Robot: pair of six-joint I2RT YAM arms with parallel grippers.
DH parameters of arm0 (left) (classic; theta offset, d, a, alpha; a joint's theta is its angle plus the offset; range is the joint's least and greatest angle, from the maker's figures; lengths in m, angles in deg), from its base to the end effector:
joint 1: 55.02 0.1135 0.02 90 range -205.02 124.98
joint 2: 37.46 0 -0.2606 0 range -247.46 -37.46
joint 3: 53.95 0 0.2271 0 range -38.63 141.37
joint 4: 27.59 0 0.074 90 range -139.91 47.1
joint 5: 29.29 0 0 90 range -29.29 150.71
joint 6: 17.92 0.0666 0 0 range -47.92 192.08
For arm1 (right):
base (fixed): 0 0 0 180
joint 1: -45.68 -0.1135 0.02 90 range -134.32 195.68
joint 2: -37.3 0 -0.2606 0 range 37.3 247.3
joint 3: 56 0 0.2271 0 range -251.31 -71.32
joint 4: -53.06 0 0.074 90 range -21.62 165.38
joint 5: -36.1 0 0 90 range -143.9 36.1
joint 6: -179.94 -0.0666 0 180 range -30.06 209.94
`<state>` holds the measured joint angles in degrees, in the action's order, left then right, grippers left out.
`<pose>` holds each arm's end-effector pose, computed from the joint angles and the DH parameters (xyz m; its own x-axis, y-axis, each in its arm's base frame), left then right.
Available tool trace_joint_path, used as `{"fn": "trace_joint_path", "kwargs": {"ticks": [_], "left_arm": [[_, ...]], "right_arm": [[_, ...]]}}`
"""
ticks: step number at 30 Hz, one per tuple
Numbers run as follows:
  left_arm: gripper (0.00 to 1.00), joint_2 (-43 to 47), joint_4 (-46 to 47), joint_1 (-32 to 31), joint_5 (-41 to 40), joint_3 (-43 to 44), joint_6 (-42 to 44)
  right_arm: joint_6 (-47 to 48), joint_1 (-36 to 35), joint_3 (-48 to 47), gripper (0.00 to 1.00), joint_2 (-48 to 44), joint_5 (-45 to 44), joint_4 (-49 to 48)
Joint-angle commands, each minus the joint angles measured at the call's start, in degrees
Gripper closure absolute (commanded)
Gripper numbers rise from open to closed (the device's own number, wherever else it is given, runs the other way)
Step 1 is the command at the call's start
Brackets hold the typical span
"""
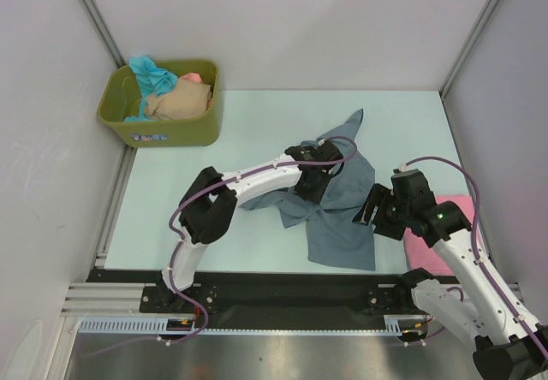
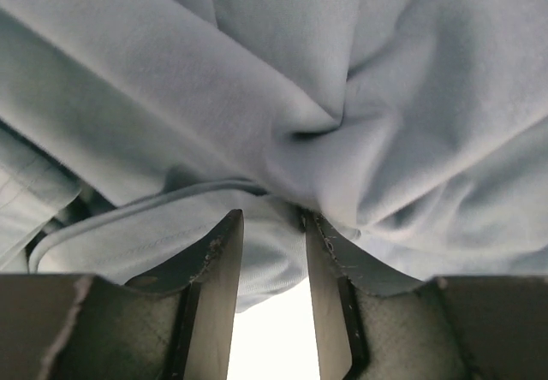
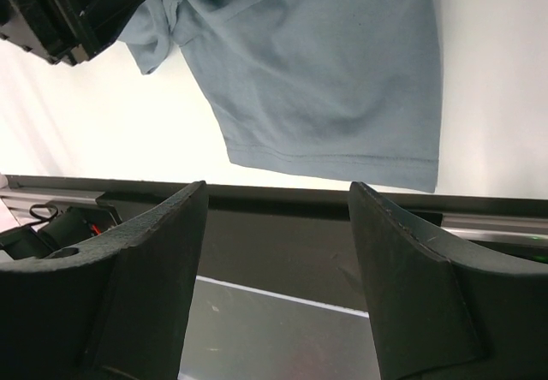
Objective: Fold and stack the t-shirts
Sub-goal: Flatten the tshirt out
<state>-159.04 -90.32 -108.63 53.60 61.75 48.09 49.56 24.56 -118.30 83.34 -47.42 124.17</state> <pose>0.2638 -0.3441 0.1818 -0.8186 0.4307 -0.3801 0.4807 0.8758 -0.0430 0.1259 0.0567 0.2501 -0.8522 0.3609 -0.3788 0.1752 0.8791 0.4433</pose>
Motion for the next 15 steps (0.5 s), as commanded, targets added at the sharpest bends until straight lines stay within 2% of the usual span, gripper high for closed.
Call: {"fn": "trace_joint_path", "kwargs": {"ticks": [1,8,15], "left_arm": [[0.59,-1.9,0.4,0.2,-0.6,3.7,-0.5],[0.64,-2.9,1.2,0.9,-1.1,4.5,-0.1],[0.91,0.1,0.0,1.2,-4.7,4.3,0.9]], "right_arm": [[1.0,0.5,-0.3,0.28,0.3,0.6,-0.5],[1.3,0.6,1.4,0.28,0.7,1.3,-0.6],[2.2,0.6,5.2,0.30,4.3,3.0,0.0]]}}
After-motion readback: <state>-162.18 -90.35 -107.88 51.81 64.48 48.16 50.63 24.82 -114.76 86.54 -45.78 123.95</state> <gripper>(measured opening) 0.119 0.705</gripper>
